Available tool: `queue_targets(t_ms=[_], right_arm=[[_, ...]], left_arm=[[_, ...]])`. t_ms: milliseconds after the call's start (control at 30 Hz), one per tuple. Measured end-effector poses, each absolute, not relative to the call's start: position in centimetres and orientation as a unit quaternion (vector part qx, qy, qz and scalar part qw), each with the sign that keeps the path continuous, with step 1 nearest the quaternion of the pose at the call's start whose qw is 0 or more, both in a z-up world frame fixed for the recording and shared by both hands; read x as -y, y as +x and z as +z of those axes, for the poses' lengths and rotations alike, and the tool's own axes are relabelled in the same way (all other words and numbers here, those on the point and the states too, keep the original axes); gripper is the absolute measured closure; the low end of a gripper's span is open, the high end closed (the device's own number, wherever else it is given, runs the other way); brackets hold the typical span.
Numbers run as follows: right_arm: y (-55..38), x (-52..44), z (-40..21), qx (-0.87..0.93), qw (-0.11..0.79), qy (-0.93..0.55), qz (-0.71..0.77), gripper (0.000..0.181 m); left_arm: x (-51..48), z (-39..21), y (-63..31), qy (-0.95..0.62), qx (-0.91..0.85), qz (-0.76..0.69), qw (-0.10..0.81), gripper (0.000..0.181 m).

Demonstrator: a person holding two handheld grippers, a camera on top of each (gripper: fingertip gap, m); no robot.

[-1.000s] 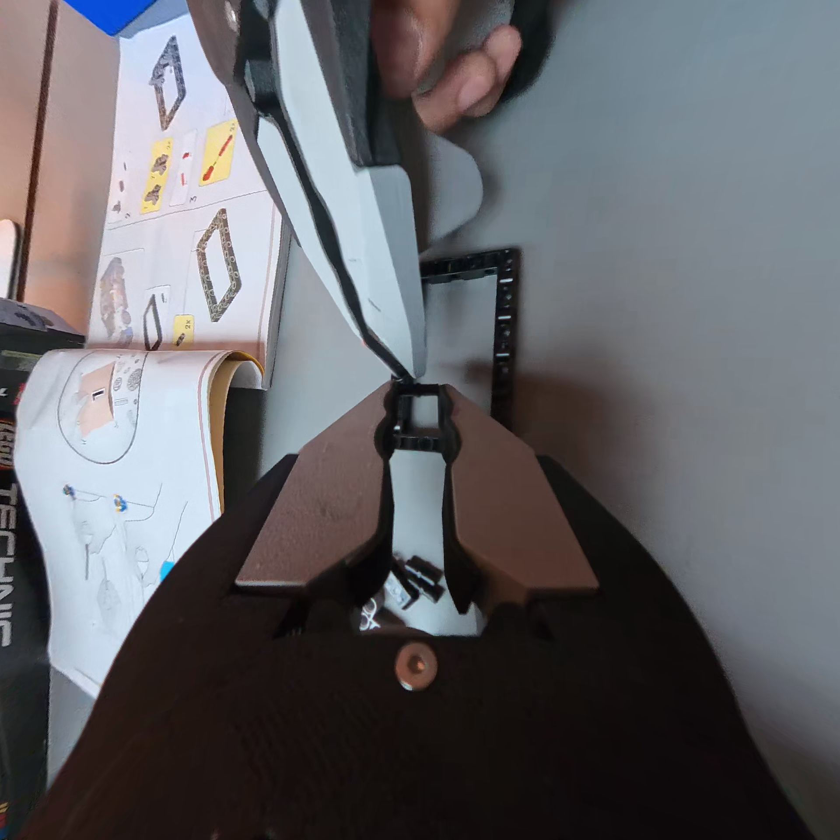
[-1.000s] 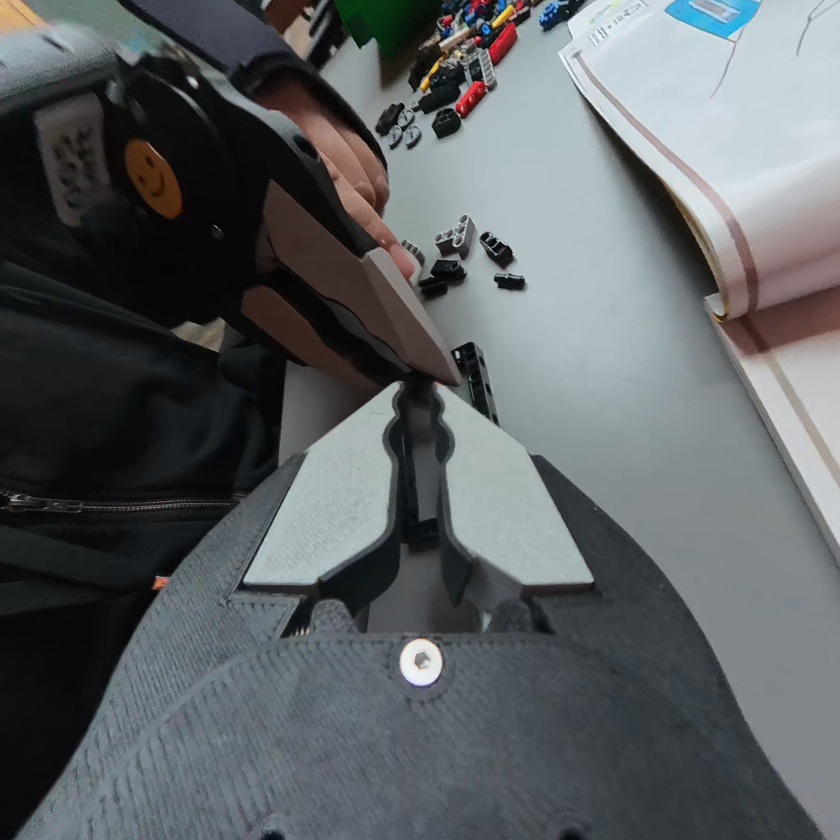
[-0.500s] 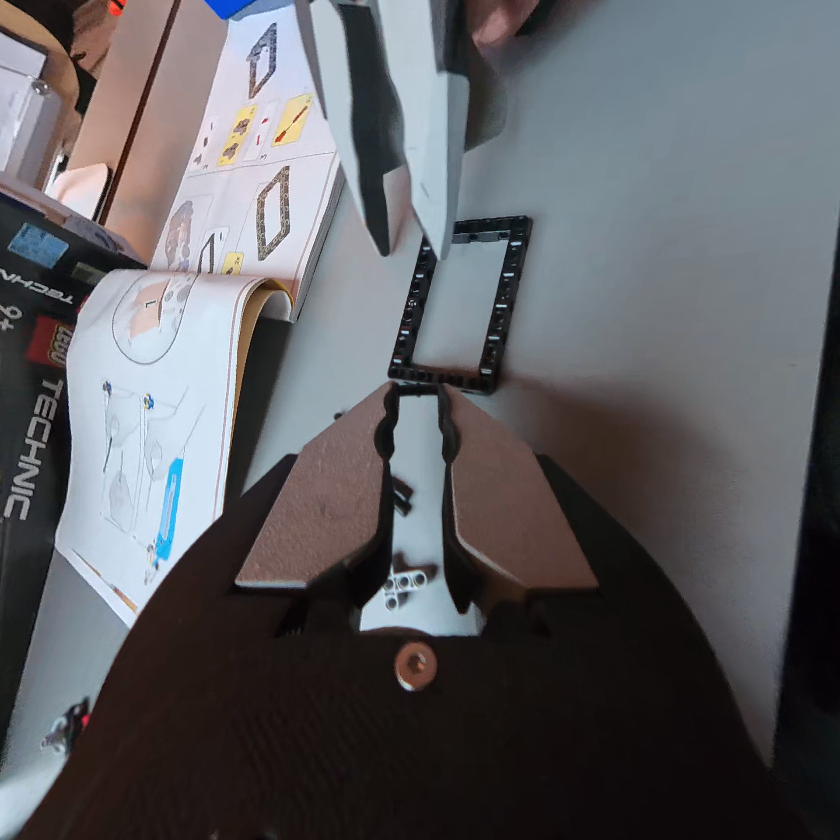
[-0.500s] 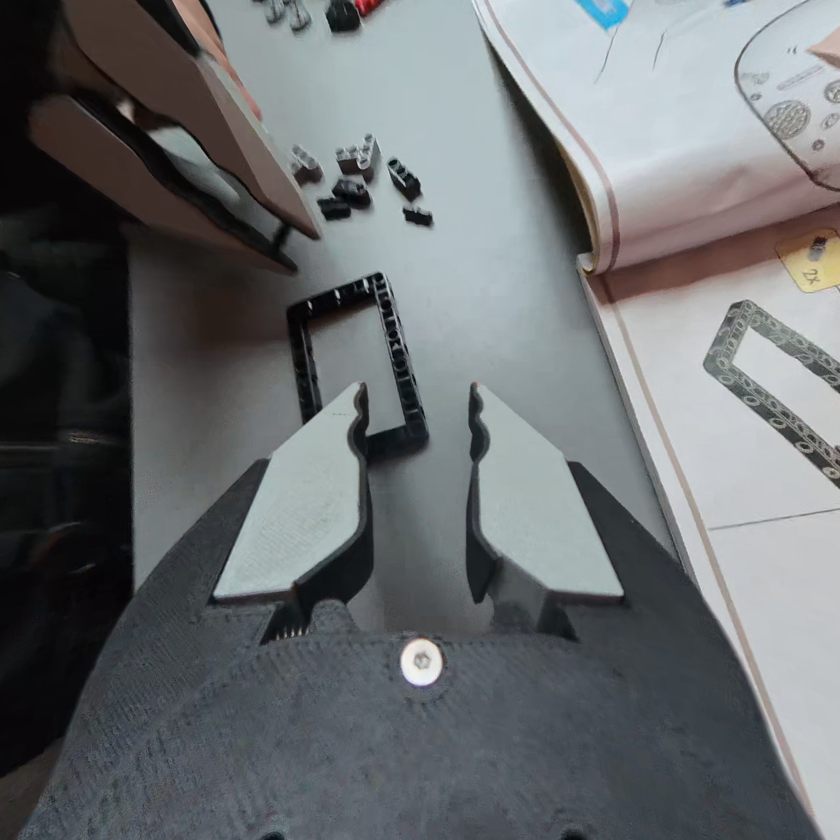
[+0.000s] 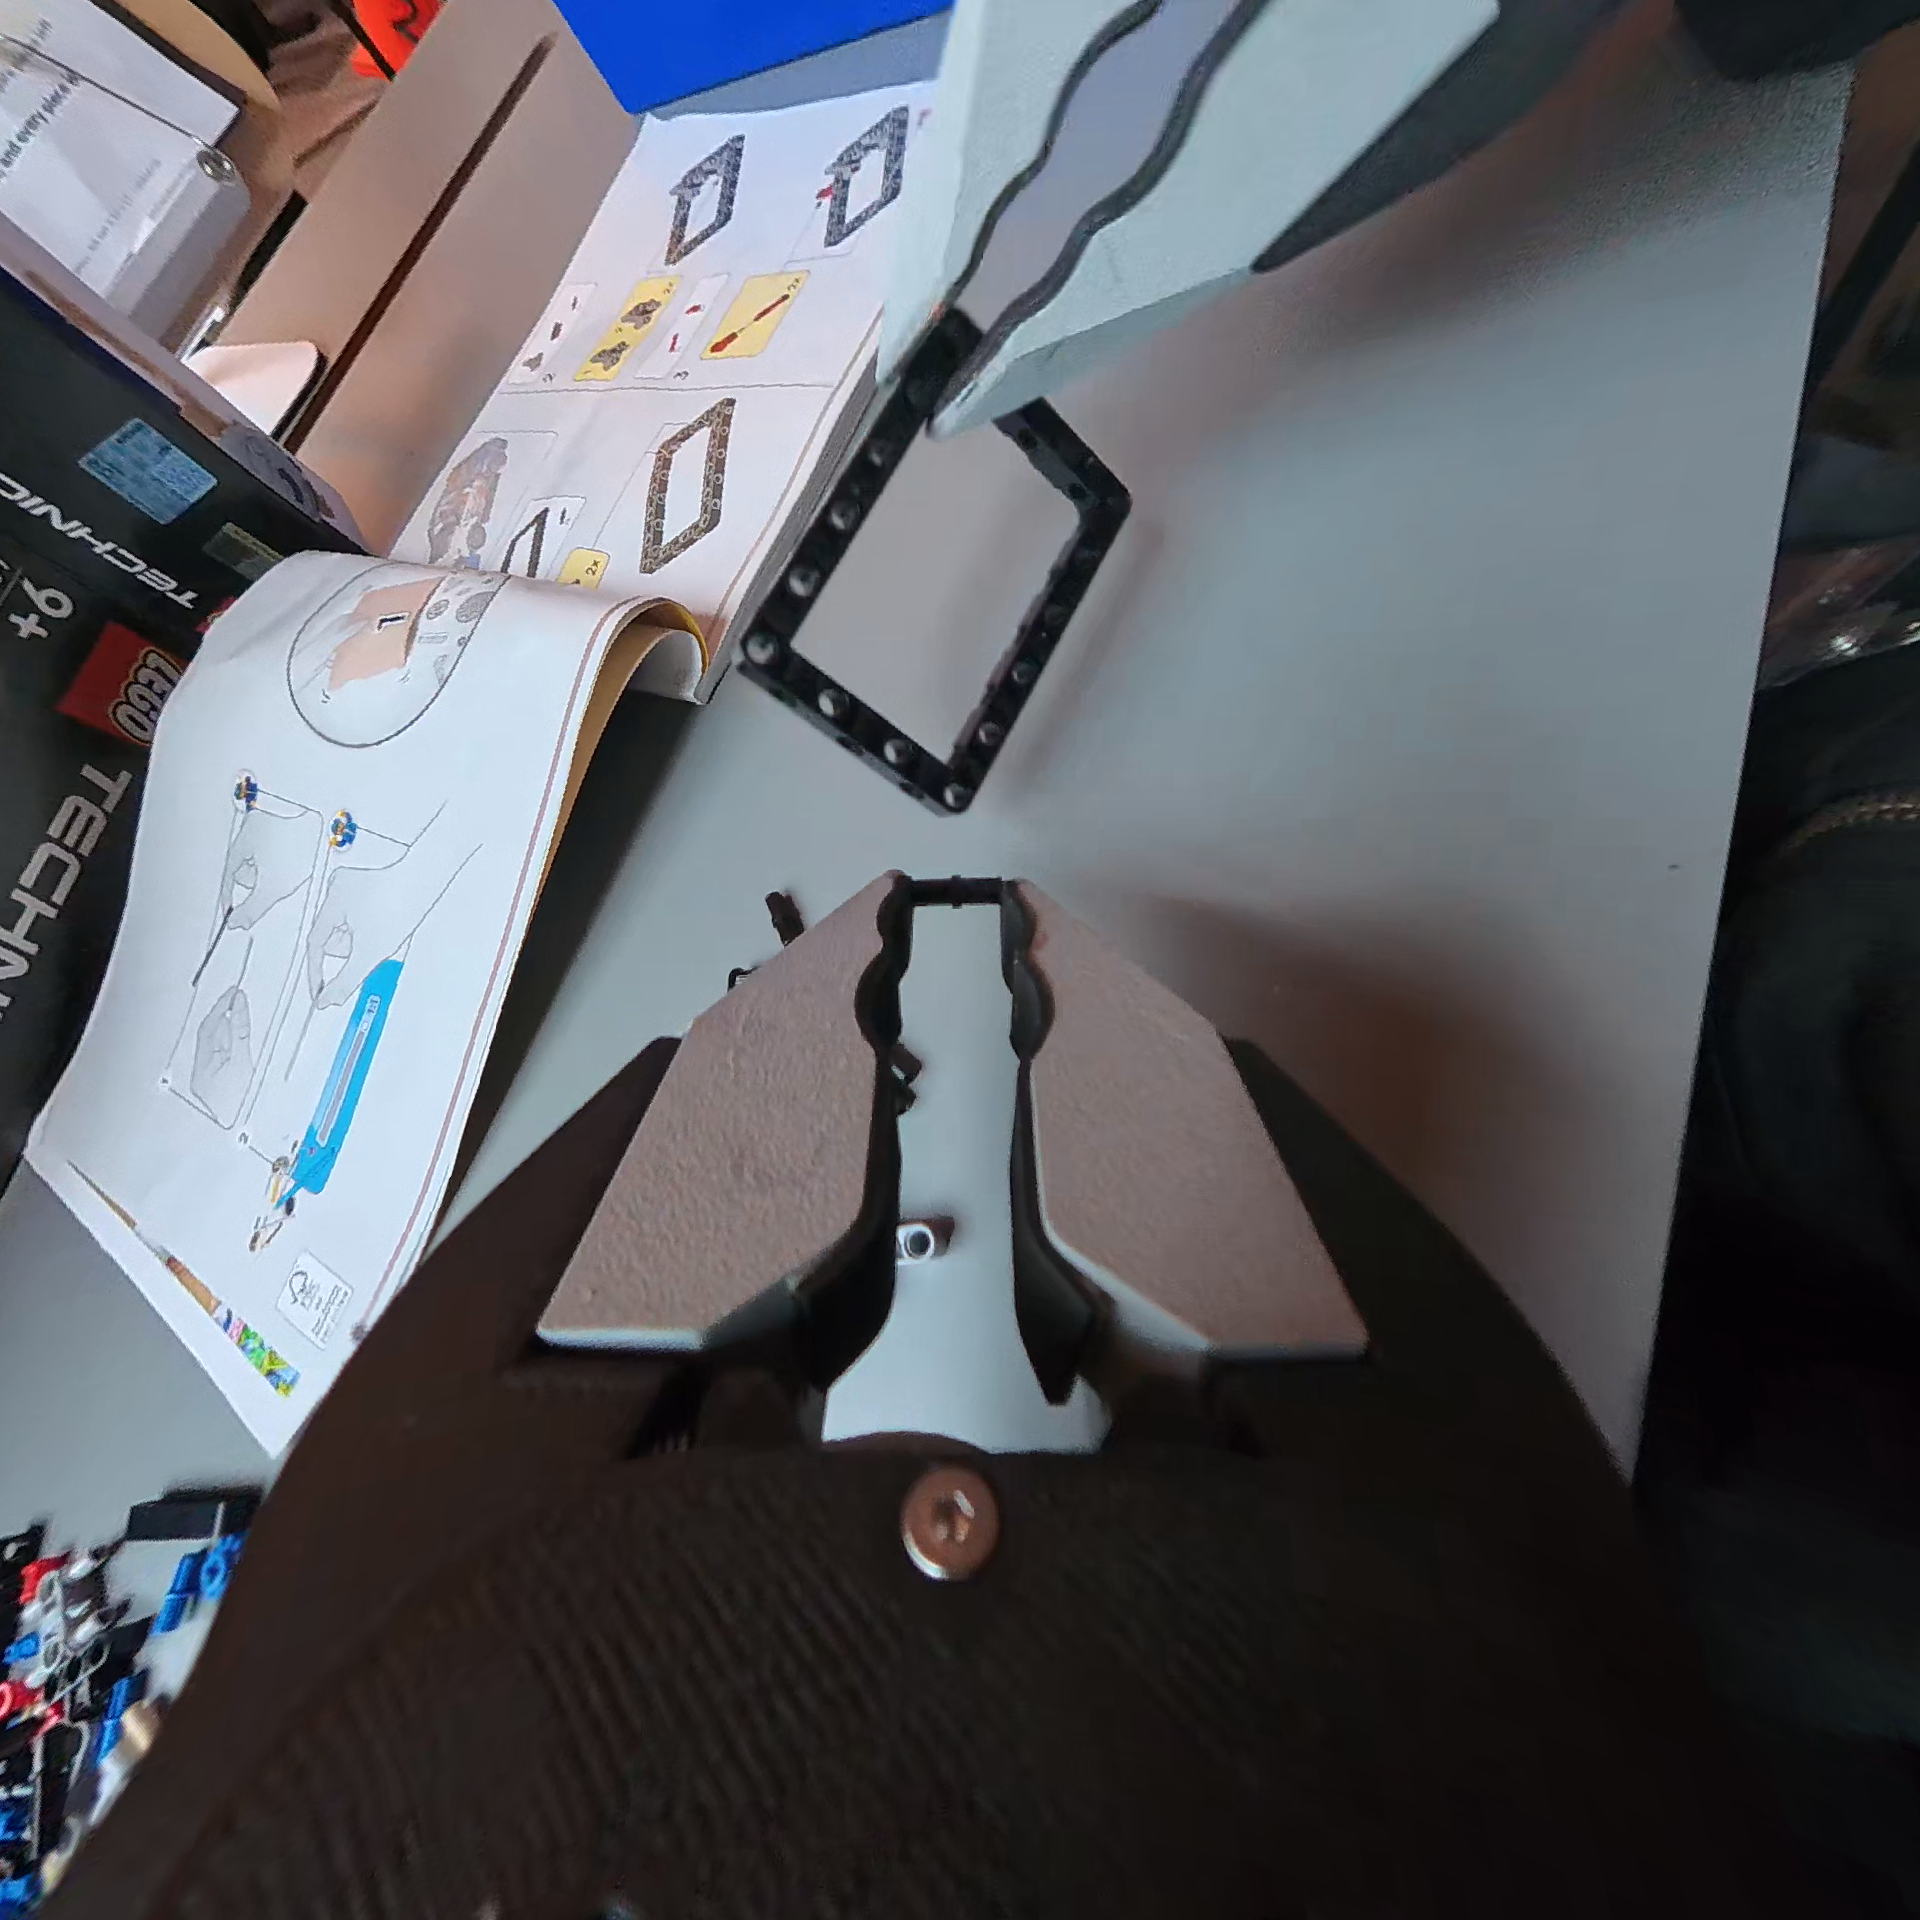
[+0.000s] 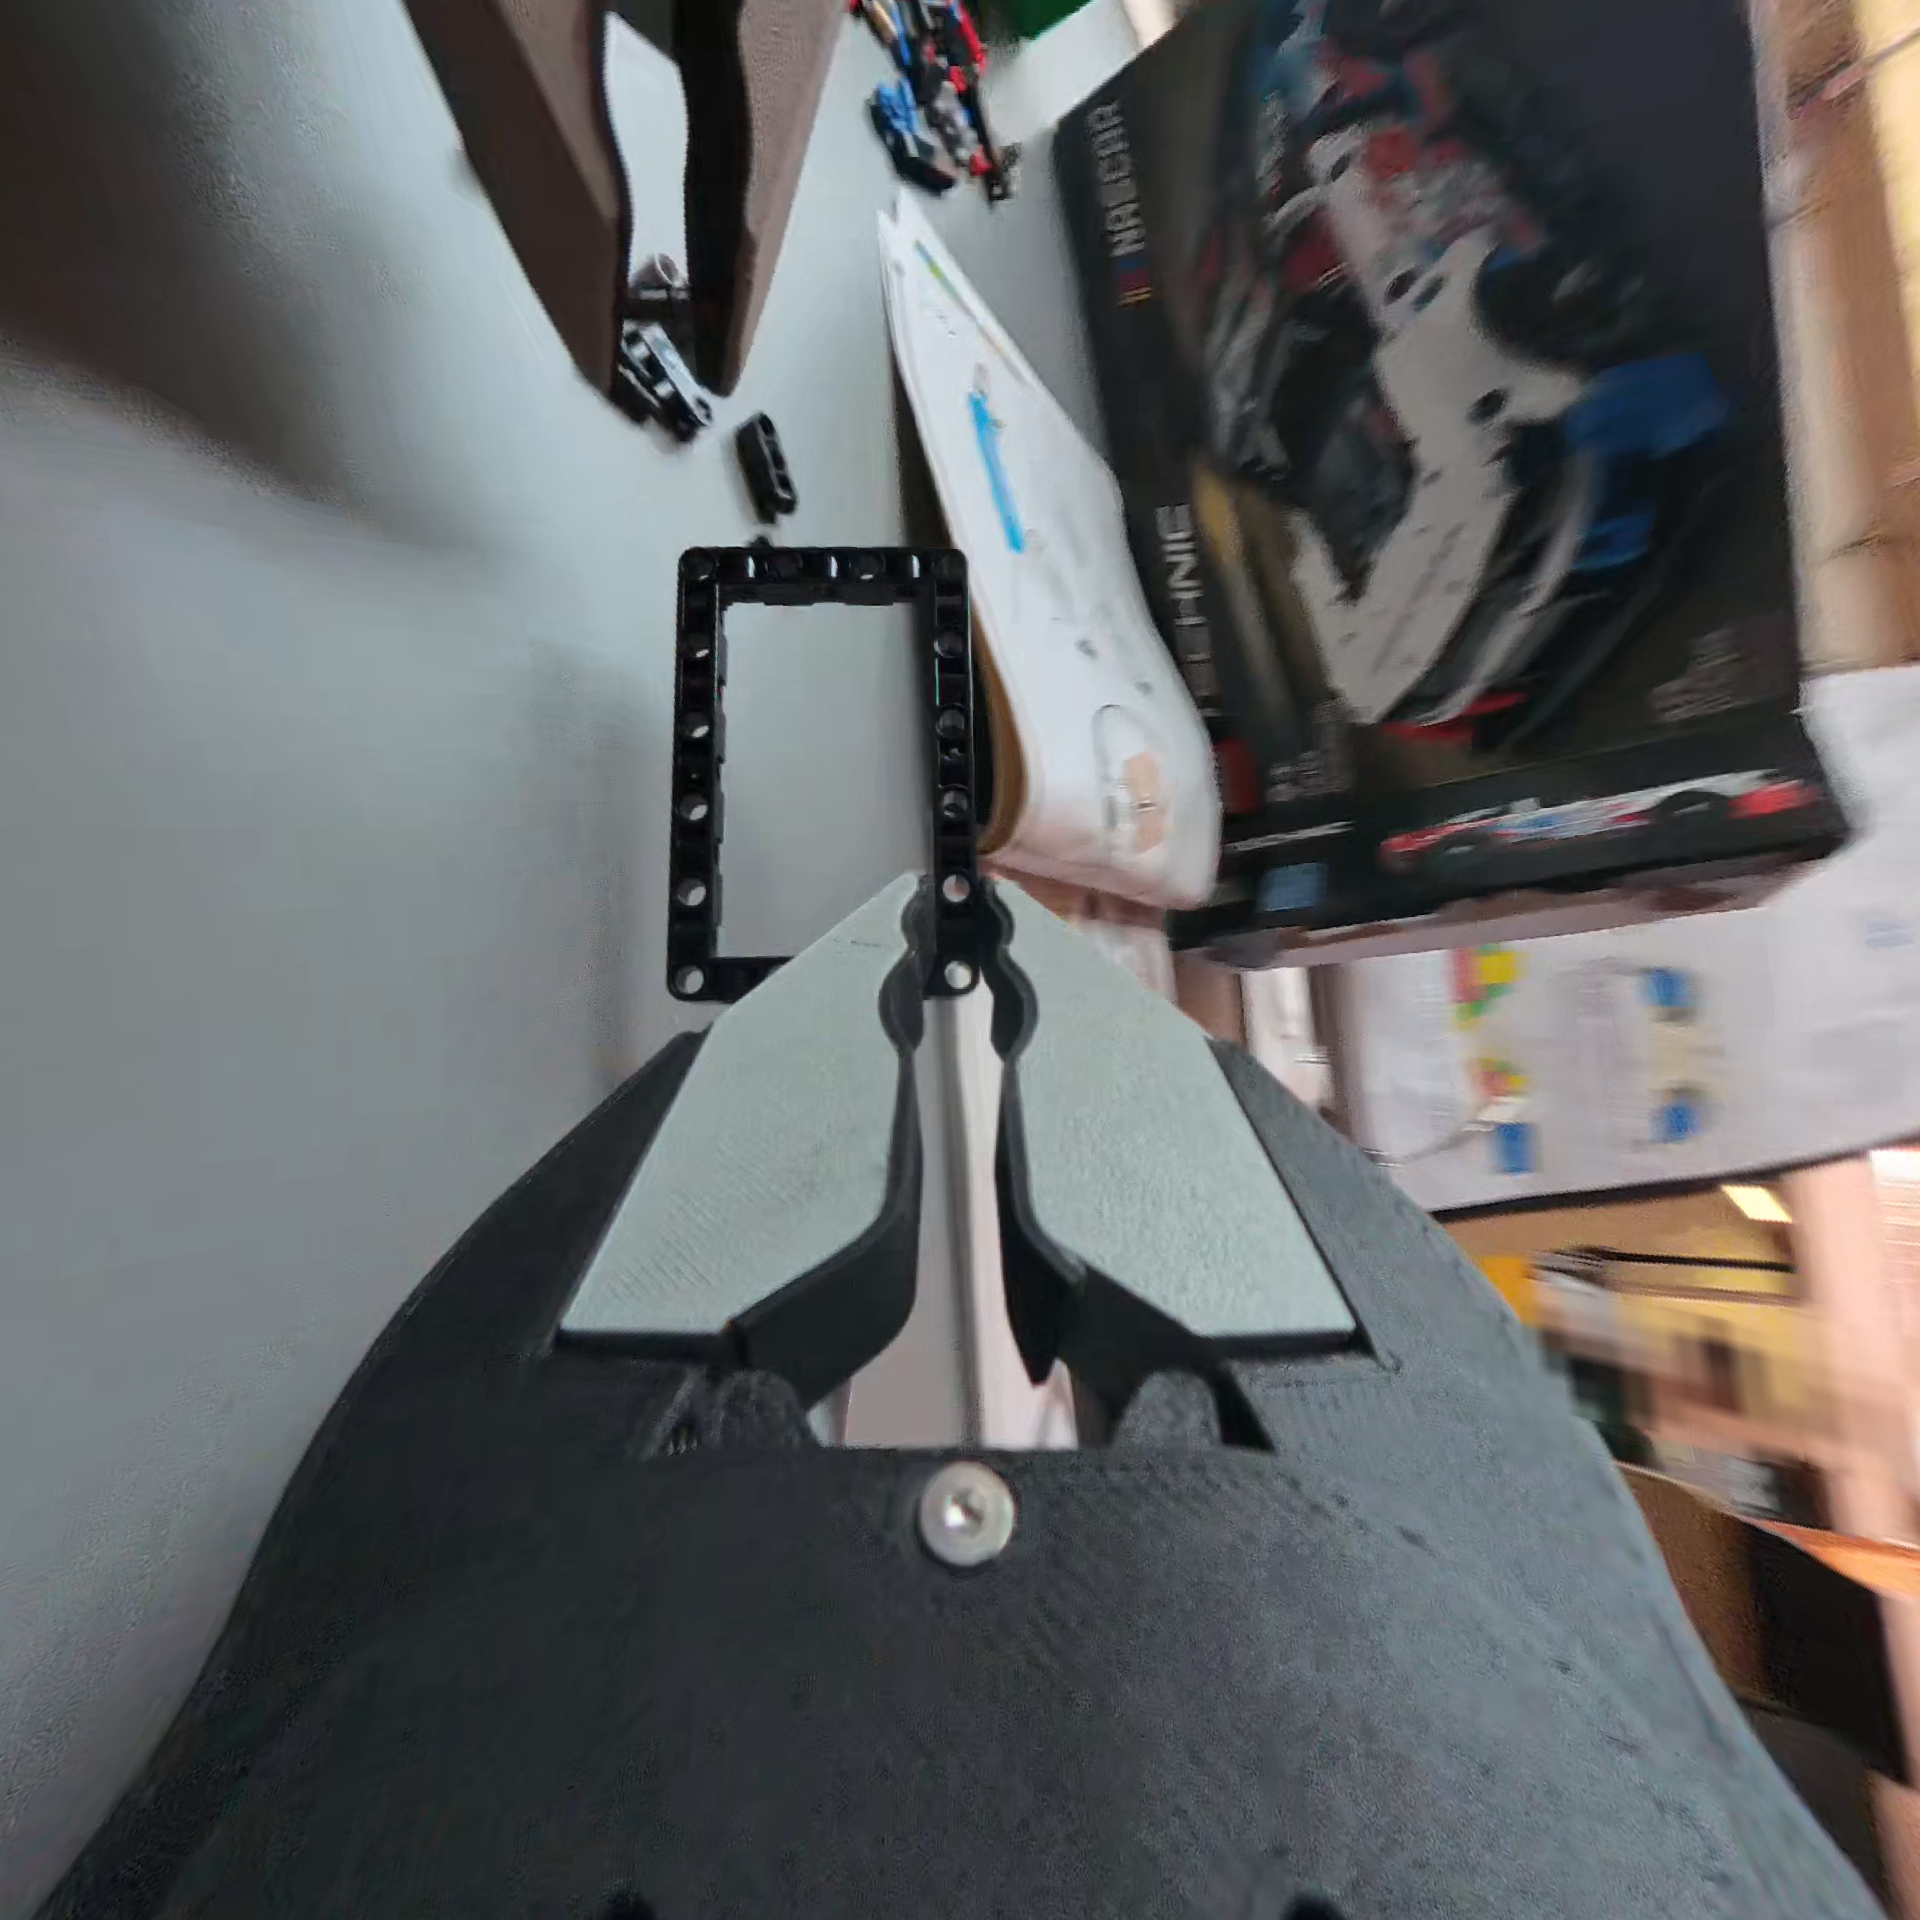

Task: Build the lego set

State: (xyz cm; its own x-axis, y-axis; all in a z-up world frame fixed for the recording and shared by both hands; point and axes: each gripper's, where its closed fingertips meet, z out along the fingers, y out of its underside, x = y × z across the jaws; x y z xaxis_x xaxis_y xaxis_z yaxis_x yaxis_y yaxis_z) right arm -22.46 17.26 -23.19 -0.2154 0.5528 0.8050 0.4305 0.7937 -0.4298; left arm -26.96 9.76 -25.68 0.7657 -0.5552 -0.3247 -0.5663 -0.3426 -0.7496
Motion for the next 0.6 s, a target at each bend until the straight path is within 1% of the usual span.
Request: queue_targets(t_ms=[100, 200, 300, 600], right_arm=[[-22.0, -17.1, -22.4, 0.759, 0.601, -0.247, -0.040, 0.177], [-21.9, -16.1, -22.5, 0.748, 0.635, -0.169, -0.096, 0.177], [-22.0, -15.9, -23.3, 0.750, 0.633, -0.146, -0.119, 0.176], [-21.5, -15.5, -23.5, 0.749, 0.639, -0.131, -0.115, 0.177]], left_arm=[[-9.6, -26.0, -27.1, -0.823, -0.338, -0.004, 0.457, 0.167], [-9.8, -26.7, -27.0, -0.825, -0.340, -0.006, 0.452, 0.167], [-9.9, -27.1, -26.6, -0.825, -0.344, -0.011, 0.449, 0.167], [-10.2, -27.7, -26.1, -0.821, -0.357, -0.008, 0.446, 0.167]])
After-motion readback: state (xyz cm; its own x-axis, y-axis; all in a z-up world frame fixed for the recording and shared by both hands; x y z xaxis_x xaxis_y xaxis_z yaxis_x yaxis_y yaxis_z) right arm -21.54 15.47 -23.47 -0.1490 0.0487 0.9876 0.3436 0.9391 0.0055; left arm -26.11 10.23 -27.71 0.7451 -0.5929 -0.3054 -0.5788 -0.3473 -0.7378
